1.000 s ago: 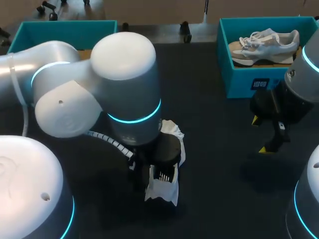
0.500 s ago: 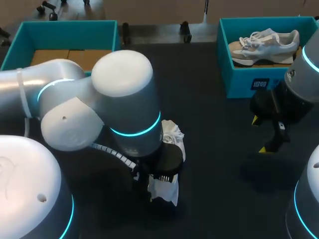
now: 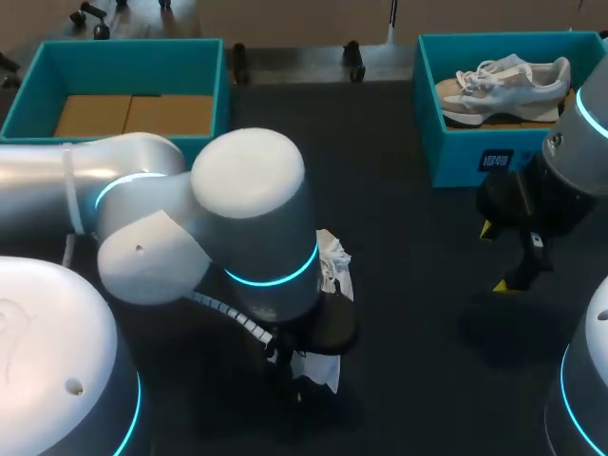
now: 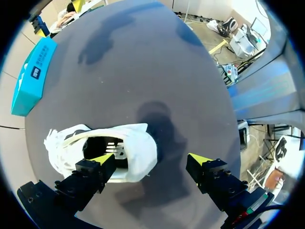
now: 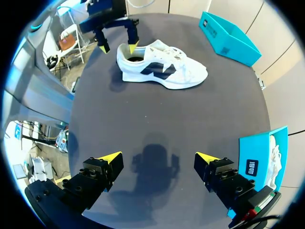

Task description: Take the shoe out of the shoebox, open the shoe tongue, remove and reinsert the insole, then place the shoe into the shoebox

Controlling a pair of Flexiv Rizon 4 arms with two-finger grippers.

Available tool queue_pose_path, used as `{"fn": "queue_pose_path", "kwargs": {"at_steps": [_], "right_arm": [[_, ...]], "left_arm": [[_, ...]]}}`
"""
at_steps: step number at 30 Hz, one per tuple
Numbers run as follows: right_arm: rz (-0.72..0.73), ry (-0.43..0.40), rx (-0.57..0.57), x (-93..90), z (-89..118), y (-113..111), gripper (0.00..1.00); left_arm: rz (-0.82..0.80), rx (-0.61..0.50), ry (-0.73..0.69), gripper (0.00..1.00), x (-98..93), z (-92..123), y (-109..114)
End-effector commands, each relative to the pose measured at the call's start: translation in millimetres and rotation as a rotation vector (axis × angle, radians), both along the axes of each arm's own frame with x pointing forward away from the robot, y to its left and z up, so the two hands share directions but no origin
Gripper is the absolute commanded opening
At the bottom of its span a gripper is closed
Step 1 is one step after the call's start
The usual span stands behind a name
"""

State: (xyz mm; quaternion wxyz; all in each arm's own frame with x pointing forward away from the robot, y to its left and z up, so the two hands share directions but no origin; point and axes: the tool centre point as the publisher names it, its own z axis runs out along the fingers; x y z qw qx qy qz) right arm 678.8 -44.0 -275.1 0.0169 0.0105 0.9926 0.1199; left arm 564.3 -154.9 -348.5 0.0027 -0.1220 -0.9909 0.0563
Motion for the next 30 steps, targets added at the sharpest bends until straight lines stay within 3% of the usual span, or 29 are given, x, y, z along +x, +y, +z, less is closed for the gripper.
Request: {"fn": "queue_pose_path", "kwargs": {"at_steps": [1,12,22,27,29,30], "right_arm": [[-0.001,-0.003,-0.001,-1.0,-1.4,0.1,1.0],[-0.001,-0.003,-0.001,-1.0,-1.4,0.1,1.0],[-0.001,-0.003,-0.001,-1.0,-1.4,0.1,1.0],[-0.001,-0.003,-0.001,-1.0,-1.4,0.1,1.0],[-0.001,-0.003,-0.001,-1.0,-1.4,0.1,1.0],[-0.001,-0.003,-0.001,-1.0,-1.4,0.1,1.0]], "left_arm": [[0.003,0.013,-0.002,1.0,-1.6,-13.5,-9.0],[0.013,0.039,-0.007,1.0,-6.2,-29.9,-9.6],[0.049,0.064,-0.002,0.87,-3.3,-44.9,-8.5],[0.083,0.072,-0.015,0.71,-2.9,-50.1,-9.8],[0.104,0.081,-0.015,0.5,-1.8,-52.2,-10.0],[0.114,0.084,-0.019,0.48,-1.1,-53.5,-10.4]]}}
